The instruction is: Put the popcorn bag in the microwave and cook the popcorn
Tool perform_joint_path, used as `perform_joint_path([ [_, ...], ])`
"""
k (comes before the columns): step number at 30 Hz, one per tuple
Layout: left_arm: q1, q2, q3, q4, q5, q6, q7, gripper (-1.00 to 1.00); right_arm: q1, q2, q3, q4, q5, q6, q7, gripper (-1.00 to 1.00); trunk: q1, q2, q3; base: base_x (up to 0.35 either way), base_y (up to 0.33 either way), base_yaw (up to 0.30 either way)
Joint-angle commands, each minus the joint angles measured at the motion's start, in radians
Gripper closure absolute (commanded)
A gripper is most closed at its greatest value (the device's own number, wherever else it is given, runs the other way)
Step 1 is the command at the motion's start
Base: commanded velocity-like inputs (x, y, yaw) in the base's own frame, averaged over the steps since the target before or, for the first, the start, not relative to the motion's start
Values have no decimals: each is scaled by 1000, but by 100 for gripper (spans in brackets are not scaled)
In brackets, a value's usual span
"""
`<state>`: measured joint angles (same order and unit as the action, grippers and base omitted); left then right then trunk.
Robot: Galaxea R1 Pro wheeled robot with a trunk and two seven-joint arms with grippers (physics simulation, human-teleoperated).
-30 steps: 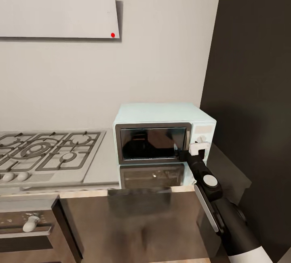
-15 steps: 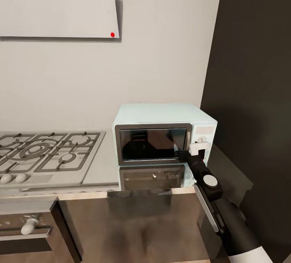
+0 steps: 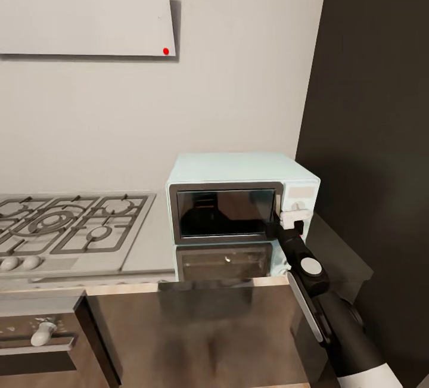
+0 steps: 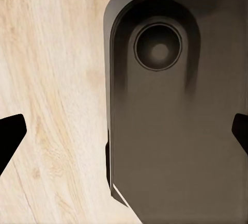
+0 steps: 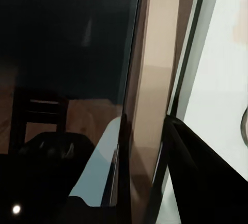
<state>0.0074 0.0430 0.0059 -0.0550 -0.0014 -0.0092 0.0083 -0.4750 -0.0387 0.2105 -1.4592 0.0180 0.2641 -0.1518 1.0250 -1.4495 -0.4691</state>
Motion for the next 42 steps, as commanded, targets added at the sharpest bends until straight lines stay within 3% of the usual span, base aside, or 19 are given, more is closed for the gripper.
perform_joint_path([
  [1, 0, 0, 0, -1, 0, -1, 1, -100, -1, -1, 13, -1, -11, 4, -5, 100, 0, 0, -1, 0, 0, 0],
  [42, 0, 0, 0, -2, 0, 0, 1, -100, -1, -1, 13, -1, -10, 1, -6, 100, 0, 0, -1, -121, 18, 0],
])
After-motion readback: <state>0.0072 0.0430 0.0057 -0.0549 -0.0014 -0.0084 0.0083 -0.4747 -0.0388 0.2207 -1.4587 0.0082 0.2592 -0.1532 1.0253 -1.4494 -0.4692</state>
